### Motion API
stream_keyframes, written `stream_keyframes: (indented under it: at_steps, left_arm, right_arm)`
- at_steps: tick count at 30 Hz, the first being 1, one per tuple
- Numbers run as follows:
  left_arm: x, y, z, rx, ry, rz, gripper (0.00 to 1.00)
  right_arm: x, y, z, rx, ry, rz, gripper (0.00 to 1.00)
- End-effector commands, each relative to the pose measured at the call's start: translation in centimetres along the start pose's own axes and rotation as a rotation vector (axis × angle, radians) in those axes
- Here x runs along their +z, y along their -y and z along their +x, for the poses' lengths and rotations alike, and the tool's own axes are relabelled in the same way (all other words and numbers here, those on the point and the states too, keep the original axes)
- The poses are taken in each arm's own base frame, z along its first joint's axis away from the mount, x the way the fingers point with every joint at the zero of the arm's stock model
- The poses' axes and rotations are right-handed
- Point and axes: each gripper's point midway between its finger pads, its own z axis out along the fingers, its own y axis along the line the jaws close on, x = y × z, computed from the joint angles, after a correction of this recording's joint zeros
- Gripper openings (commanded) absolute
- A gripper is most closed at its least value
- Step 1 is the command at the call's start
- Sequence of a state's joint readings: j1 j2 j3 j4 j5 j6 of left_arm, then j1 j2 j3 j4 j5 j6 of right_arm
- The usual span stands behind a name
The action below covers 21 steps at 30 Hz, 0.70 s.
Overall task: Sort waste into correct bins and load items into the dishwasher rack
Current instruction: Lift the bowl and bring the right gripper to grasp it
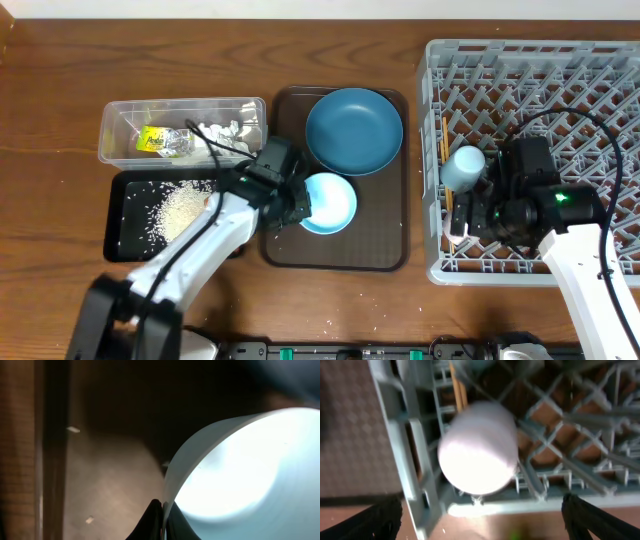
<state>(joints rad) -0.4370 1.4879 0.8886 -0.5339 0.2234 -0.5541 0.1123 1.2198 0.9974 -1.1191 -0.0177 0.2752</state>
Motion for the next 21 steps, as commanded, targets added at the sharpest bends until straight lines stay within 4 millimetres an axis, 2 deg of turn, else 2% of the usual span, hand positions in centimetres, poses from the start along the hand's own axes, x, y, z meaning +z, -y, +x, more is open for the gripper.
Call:
stream_keyframes:
  at_steps: [1,4,6,9,12,14,16,18,21]
  left_arm:
    - [-3.0,2.7,0.0,0.021,0.032,0.144,0.06]
    - [-5.2,3.6,-0.3,0.037,0.087,0.193,0.06]
    - [-6.3,3.9,-0.4,0.045,0.116,0.217,0.06]
    - [-7.4,4.3,-0.4,0.057,0.141,0.238,0.06]
    - [-7.4,4.4,-0.1,0.064,0.137,0.236,0.06]
    - [-7.1,4.2,0.3,0.064,0.12,0.22,0.06]
    - [-6.9,4.1,0.6,0.066,0.106,0.214,0.06]
    - [-6.8,4.2,0.8,0.069,0.097,0.211,0.06]
    - [-6.7,4.4,1.3,0.082,0.085,0.212,0.06]
  right_arm:
    - [-0.1,0.1,-1.3,0.008,0.053,0.001,0.99]
    - [-0.1,-0.2,-1.8,0.009,0.074,-0.012,0.99]
    - [-0.1,-1.2,-1.2,0.034,0.042,-0.075,0.99]
    - [-0.6,-4.1,0.5,0.046,-0.049,-0.247,0.99]
    - [-2.5,-8.8,0.1,-0.073,-0.032,-0.532,0.99]
    - [-4.4,-11.5,-0.3,-0.127,-0.008,-0.712,0.83]
    - [-5.6,-13.1,-0.8,-0.142,0.014,-0.802,0.79]
    - [-5.6,-13.8,-1.2,-0.171,0.044,-0.799,0.8]
    - [-4.8,-14.3,-1.2,-0.214,0.072,-0.721,0.71]
